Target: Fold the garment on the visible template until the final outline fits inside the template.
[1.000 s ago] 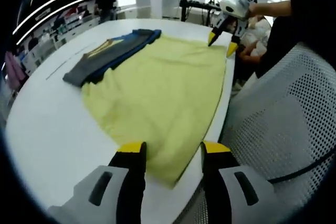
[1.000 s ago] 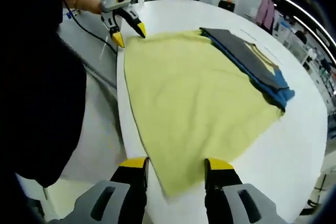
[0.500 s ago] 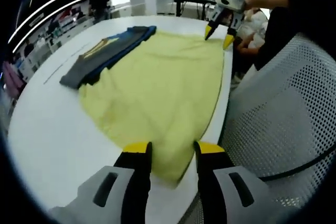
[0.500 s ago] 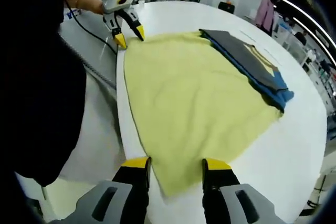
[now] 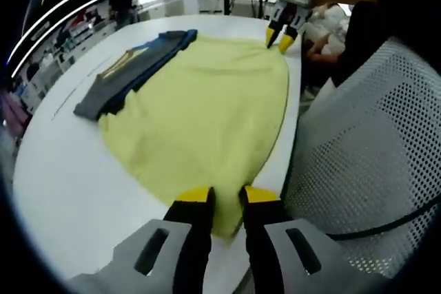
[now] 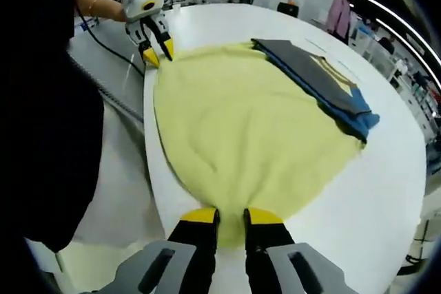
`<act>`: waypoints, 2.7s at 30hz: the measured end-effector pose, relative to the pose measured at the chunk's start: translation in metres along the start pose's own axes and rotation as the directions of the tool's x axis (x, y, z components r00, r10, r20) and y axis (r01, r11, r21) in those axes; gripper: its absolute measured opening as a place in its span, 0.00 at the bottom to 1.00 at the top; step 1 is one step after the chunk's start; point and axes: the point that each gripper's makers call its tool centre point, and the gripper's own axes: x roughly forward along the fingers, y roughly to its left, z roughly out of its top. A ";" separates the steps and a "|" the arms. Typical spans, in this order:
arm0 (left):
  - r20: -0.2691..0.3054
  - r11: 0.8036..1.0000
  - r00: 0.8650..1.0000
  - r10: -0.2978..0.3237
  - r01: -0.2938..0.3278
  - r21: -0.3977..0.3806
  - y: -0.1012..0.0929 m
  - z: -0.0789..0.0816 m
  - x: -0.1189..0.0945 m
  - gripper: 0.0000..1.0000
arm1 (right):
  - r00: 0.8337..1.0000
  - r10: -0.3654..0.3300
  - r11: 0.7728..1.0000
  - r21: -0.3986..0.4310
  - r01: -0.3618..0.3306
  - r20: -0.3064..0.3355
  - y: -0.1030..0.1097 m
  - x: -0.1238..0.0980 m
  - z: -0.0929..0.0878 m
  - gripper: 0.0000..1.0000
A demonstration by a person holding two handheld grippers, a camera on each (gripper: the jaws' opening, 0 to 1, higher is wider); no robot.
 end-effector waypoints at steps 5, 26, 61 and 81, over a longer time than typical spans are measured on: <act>-0.012 0.999 1.000 0.022 -0.022 -0.033 0.005 -0.001 0.000 0.04 | 1.000 -0.012 1.000 0.027 0.011 0.008 -0.003 0.000 0.001 0.04; -0.080 0.988 0.996 0.030 -0.042 -0.146 0.029 0.022 -0.025 0.00 | 0.998 -0.045 0.993 0.116 0.038 0.054 -0.023 -0.026 0.029 0.01; -0.042 0.985 0.997 0.069 -0.075 -0.156 0.049 0.068 -0.075 0.00 | 0.992 -0.097 0.992 0.092 0.090 0.086 -0.050 -0.076 0.072 0.01; -0.060 0.978 0.997 0.054 -0.065 -0.198 0.044 0.078 -0.098 0.00 | 0.996 -0.086 0.993 0.088 0.083 0.037 -0.038 -0.107 0.091 0.00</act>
